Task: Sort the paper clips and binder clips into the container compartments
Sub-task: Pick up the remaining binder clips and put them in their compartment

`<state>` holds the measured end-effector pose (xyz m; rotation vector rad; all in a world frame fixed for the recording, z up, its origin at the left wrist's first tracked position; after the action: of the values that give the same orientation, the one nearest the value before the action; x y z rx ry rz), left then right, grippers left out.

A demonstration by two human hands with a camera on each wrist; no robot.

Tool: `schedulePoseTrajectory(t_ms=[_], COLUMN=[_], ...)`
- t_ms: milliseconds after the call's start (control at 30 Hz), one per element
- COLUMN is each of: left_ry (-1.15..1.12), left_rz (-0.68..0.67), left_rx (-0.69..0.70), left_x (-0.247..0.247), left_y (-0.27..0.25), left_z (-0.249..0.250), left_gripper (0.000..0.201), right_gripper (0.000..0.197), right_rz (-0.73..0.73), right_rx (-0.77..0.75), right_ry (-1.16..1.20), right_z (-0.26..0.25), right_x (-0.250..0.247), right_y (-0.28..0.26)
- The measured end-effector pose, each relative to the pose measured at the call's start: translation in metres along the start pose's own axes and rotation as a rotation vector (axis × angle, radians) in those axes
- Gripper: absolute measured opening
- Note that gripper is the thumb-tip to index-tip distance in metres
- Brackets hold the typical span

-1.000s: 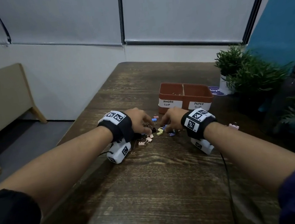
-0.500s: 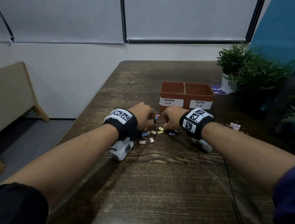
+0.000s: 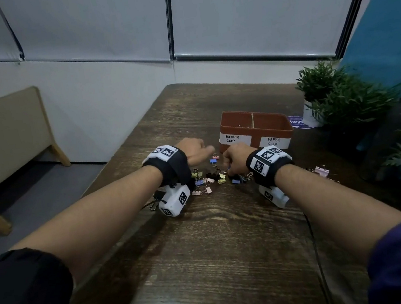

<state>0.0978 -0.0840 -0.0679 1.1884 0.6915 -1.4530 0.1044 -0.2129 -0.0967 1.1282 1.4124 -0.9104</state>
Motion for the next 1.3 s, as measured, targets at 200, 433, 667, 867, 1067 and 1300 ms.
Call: schedulePoseTrajectory(t_ms=[200, 433, 667, 867, 1067, 1300], left_ry=[0.260, 0.288, 0.035, -0.450, -0.798, -0.566], left_rz=[-0.188, -0.210, -0.088, -0.030, 0.048, 0.002], left_rx=[0.031, 0.030, -0.022, -0.144, -0.560, -0.397], left_x=[0.033, 0.039, 0.026, -0.011, -0.026, -0.028], left_y=[0.001, 0.000, -0.001, -0.013, -0.034, -0.047], left_z=[0.007, 0.011, 0.003, -0.017, -0.068, -0.081], left_gripper=[0.056, 0.048, 0.032, 0.015, 0.032, 0.031], right_gripper=[0.043, 0.006, 0.017, 0.028, 0.041, 0.023], right_rz=[0.061, 0.165, -0.017, -0.059, -0.117, 0.007], right_rx=[0.014, 0.374, 0.644, 0.633, 0.442, 0.175], right_ry=[0.047, 0.735, 1.269, 1.123, 1.034, 0.412], right_z=[0.002, 0.044, 0.043, 0.033, 0.008, -0.011], right_x=[-0.004, -0.025, -0.006, 0.000, 0.005, -0.008], right_y=[0.001, -0.012, -0.031, -0.034, -0.023, -0.017])
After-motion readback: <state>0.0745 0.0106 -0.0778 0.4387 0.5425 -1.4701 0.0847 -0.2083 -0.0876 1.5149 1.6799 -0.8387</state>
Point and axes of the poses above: each hand's wrist, its own y-axis towards the middle knuckle, its own x-axis out of the palm, z = x × y, the point moved 8 cm from there along y, towards the middle knuckle, and after that the axes turned 9 degrees about z, right-handed, at the moved point
